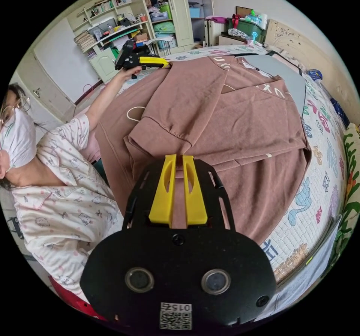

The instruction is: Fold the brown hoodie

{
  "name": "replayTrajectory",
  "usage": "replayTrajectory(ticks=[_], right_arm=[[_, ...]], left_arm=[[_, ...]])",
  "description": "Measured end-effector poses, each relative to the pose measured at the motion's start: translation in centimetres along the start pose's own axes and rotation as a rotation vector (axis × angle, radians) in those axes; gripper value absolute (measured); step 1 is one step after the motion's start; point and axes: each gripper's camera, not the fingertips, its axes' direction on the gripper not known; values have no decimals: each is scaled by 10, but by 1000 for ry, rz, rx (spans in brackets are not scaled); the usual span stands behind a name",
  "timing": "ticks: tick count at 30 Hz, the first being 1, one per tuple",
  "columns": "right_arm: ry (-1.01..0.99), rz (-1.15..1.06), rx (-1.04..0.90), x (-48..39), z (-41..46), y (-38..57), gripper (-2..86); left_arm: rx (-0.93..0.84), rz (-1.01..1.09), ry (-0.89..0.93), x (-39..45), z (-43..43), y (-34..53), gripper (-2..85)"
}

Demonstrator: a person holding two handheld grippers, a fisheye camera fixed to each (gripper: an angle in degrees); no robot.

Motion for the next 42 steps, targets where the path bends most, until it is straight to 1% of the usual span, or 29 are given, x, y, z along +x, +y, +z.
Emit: replayTrajectory(ticks=[1, 3, 4, 5, 6, 7, 8, 9, 10, 11, 14, 18, 20, 23, 25, 26, 29, 31, 33, 34, 35, 38, 39, 41, 42], right_arm=[[-27, -8, 22, 2, -13, 3, 50], [-46, -5, 85, 9, -37, 7, 56], [-23, 0, 132, 15, -53, 8, 60], [39, 10, 168, 24, -66, 4, 62], [82, 20, 184, 29, -72, 1, 63], [174, 45, 216, 42, -80, -10, 64], [257, 80, 251, 58, -87, -25, 65], [286, 102, 272, 67, -89, -34, 66], [315, 151, 327, 87, -94, -53, 67], [308, 195, 373, 109, -95, -73, 68], [273, 265, 406, 164, -83, -131, 77], [285, 328, 337, 217, -46, -192, 92], [318, 334, 263, 236, -21, -225, 107], [351, 342, 231, 252, -1, -253, 116], [344, 368, 218, 266, 8, -263, 123], [341, 384, 192, 275, 15, -269, 130], [304, 443, 65, 296, 31, -284, 143], [288, 431, 73, 296, 28, -284, 125], [269, 402, 72, 290, 26, -280, 89], [245, 355, 71, 282, 24, -277, 71], [276, 341, 70, 274, 23, -274, 56], [359, 316, 81, 251, 16, -262, 38], [370, 317, 92, 246, 13, -258, 37], [363, 329, 177, 220, -11, -230, 35], [347, 327, 206, 211, -21, -220, 34]], left_arm=[[21, -10, 19, -9, -11, 2, 13], [129, -61, -3, -23, -37, 6, 15], [230, -94, -19, -32, -57, 9, 16], [314, -143, -33, -41, -71, 9, 19], [342, -170, -38, -46, -76, 7, 21], [356, -217, -41, -57, -79, -3, 27], [335, -246, -20, -66, -75, -19, 34], [317, -249, 5, -71, -71, -28, 43], [269, -251, 68, -79, -59, -48, 60], [216, -263, 132, -85, -43, -69, 68], [102, -283, 245, -91, 4, -123, 81], [10, -313, 290, -90, 58, -180, 87], [-23, -339, 315, -93, 91, -207, 90], [-112, -333, 333, -100, 134, -224, 96], [-172, -354, 313, -108, 157, -221, 103], [-194, -376, 333, -115, 170, -216, 108], [-193, -456, 436, -136, 189, -201, 125], [-173, -482, 477, -142, 196, -190, 126], [-165, -490, 489, -144, 200, -181, 110], [-151, -458, 503, -140, 199, -179, 84], [-128, -401, 534, -132, 197, -179, 46], [-128, -321, 401, -112, 186, -177, 28], [-118, -328, 376, -110, 181, -176, 25], [27, -382, 351, -112, 148, -158, 19], [71, -373, 342, -110, 137, -152, 18]])
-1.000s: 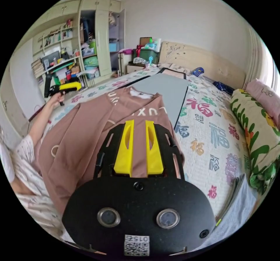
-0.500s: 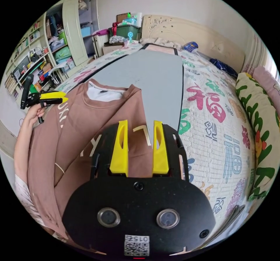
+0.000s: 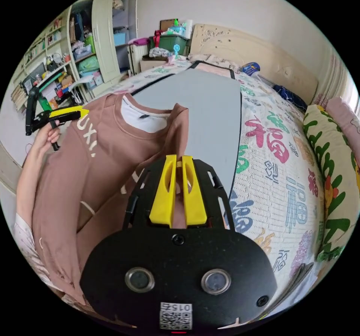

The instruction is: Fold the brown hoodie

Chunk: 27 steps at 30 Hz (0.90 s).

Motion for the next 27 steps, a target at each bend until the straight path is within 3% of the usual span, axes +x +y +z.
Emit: replayTrajectory(ticks=[6, 8, 12, 14, 20, 24, 27], right_arm=[[-55, -140, 281, -30, -191, 165, 28], [-187, -152, 322, -29, -253, 257, 21], [-275, -215, 242, -40, -284, 392, 5], [-219, -274, 223, -52, -286, 446, -1], [-244, -251, 254, -30, -328, 467, -2], [-299, -206, 296, 0, -365, 484, 4], [-339, -192, 220, 17, -364, 498, 22]], left_arm=[[273, 242, -72, 59, -142, 116, 14], [326, 325, -15, 88, -194, 198, 14], [289, 435, 70, 124, -231, 331, 11], [318, 424, -34, 141, -235, 401, 9], [357, 360, -183, 155, -239, 448, 7], [396, 338, -140, 148, -255, 456, 8], [372, 262, -59, 130, -248, 466, 13]])
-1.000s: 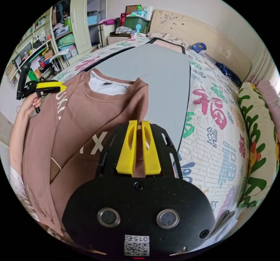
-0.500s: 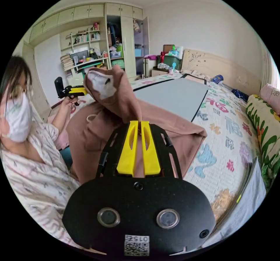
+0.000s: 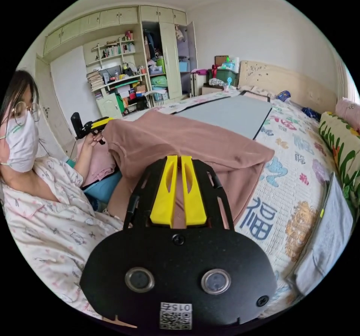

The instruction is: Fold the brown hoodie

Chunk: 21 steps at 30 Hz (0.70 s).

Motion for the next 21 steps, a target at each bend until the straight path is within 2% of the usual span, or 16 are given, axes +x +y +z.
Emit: replayTrajectory(ticks=[2, 4, 6, 8, 12, 15, 18, 21], right_arm=[[30, 49, -45, 14, 8, 24, 69], [38, 65, -38, 23, 2, 44, 90], [21, 107, 35, 33, -19, 63, 100], [-50, 123, 130, 40, -39, 78, 110], [-27, 103, 153, 49, -41, 65, 115], [0, 138, 189, 91, -51, 33, 115], [-70, 284, 219, 173, -56, -2, 116], [-137, 463, 225, 270, -49, -34, 118]], left_arm=[[-75, -184, 24, -19, 17, 26, 22], [-20, -358, 85, -31, 18, 53, 30], [45, -478, 159, -35, 15, 76, 40], [56, -572, 150, -33, 13, 94, 69], [58, -556, 79, -38, 13, 89, 87], [88, -536, 33, -74, 12, 69, 89], [69, -565, 47, -130, 32, 46, 93], [-11, -662, 140, -197, 80, 28, 99]])
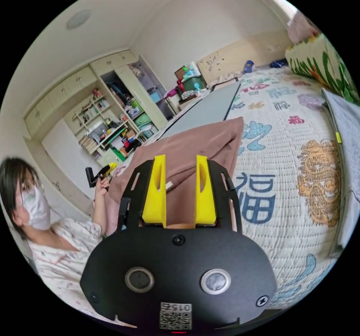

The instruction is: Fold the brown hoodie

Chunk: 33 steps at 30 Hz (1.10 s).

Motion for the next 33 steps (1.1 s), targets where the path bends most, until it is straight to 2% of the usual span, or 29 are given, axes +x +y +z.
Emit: replayTrajectory(ticks=[5, 8, 10, 12, 14, 17, 22, 29, 33], right_arm=[[116, 112, -25, 81, 37, -98, 134], [172, 132, -88, 111, 71, -145, 134], [160, 132, -123, 125, 91, -168, 131], [145, 111, -145, 134, 108, -188, 113], [192, 96, -157, 148, 127, -209, 58], [207, 128, -124, 175, 139, -226, 22], [218, 150, -87, 216, 164, -243, 11], [366, 137, -167, 269, 237, -242, 36], [343, 71, -108, 276, 220, -197, 63]], left_arm=[[-197, -95, -100, -63, 90, -73, 110], [-326, -109, -38, -84, 141, -99, 114], [-392, -127, -60, -93, 167, -110, 110], [-432, -106, -76, -96, 187, -119, 99], [-461, -37, -64, -94, 204, -126, 71], [-436, 3, -67, -95, 210, -130, 45], [-324, -36, -40, -111, 211, -131, 28], [-432, 33, -268, -109, 265, -94, 56], [-344, 59, -279, -104, 231, -63, 77]])
